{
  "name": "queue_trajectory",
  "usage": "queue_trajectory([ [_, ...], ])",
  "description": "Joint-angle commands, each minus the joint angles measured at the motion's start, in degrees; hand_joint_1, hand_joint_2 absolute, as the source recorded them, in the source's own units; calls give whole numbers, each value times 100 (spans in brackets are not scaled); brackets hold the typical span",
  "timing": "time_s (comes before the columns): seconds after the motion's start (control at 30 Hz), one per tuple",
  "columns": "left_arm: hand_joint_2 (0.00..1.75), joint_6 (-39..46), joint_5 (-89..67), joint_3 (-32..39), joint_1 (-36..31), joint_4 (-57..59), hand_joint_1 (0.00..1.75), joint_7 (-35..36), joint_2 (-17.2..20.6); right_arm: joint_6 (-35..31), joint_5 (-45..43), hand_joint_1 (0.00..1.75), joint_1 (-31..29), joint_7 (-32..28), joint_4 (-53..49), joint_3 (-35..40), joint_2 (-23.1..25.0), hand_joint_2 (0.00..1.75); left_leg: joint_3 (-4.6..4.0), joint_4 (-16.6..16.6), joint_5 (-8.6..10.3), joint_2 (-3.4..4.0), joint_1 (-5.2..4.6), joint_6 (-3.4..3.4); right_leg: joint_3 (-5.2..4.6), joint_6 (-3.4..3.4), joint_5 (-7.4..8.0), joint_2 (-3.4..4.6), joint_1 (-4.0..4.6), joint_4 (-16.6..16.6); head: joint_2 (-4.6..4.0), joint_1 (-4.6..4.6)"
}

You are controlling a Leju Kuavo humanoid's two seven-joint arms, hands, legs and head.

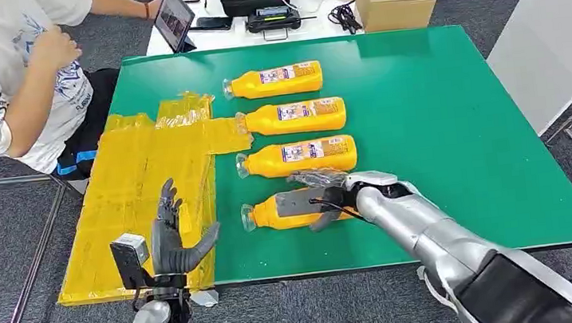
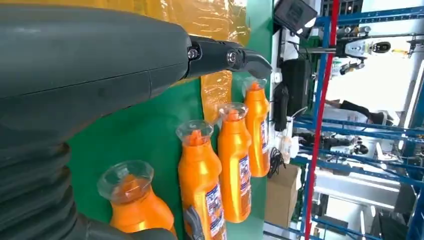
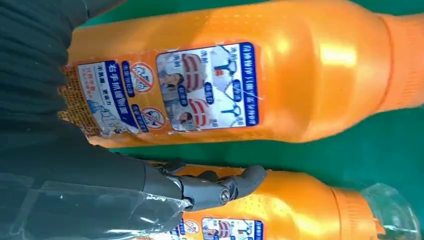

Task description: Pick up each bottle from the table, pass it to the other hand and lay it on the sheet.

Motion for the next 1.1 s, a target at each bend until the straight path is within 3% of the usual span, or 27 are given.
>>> queue_trajectory([
  [0.03,175,7,35,-63,-252,397,0,11,148,54,-7,0,-353,-20,271,470,-105,175,11,-2,-4,0,1,-6,11,-8,-5,-3,2,0,0,0],
  [0.47,175,18,123,-53,-175,374,0,-25,178,91,-366,0,-332,58,-295,788,-615,175,20,4,-12,0,6,-10,23,-13,-11,-4,7,1,0,0],
  [1.1,175,236,5,2,-51,336,0,30,152,-106,-66,0,-360,410,159,1322,-449,175,18,0,-9,5,4,-8,19,-11,-7,2,5,-2,0,0],
])
